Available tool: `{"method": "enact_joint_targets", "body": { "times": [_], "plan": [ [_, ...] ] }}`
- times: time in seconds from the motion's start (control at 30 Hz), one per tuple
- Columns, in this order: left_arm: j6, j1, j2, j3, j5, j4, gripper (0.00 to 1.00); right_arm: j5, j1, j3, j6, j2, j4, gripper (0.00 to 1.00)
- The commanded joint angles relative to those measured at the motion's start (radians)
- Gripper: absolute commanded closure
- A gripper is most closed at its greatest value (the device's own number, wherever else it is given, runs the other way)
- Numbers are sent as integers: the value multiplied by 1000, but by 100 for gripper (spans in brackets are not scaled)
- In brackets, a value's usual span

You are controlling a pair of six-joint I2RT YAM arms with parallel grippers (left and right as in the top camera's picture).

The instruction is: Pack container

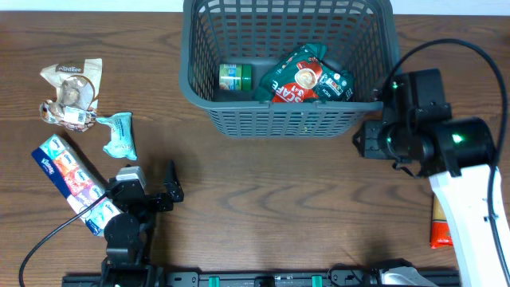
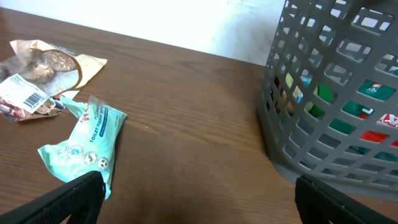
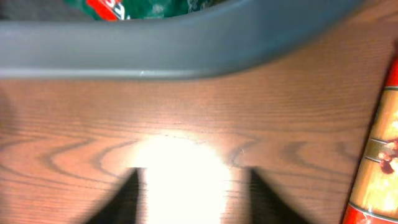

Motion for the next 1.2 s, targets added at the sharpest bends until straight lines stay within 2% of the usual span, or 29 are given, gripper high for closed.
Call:
{"method": "enact_joint_targets", "body": {
  "times": [0.0,0.07,0.17,0.3,0.53,0.73,0.83,1.17],
  "plan": [
    [-2,4,2,-19,-23,-38,1,42,6,-2,2,-64,23,13],
    [-2,4,2,-19,-23,-38,1,123,0,-2,18,-97,50,1],
    [-2,4,2,-19,-23,-38,2,302,-40,-1,91,-144,71,1],
    [-2,4,2,-19,-23,-38,2,397,-153,-1,141,-164,69,1],
    [-2,4,2,-19,-23,-38,1,387,-510,-1,134,-130,-3,1],
    [-2,4,2,-19,-23,-38,2,146,-756,-1,-68,-44,11,1],
    [-2,4,2,-19,-23,-38,2,130,-806,-1,-92,14,11,1],
    [-2,4,2,-19,-23,-38,1,189,-840,-3,-98,201,7,0]
  ]
}}
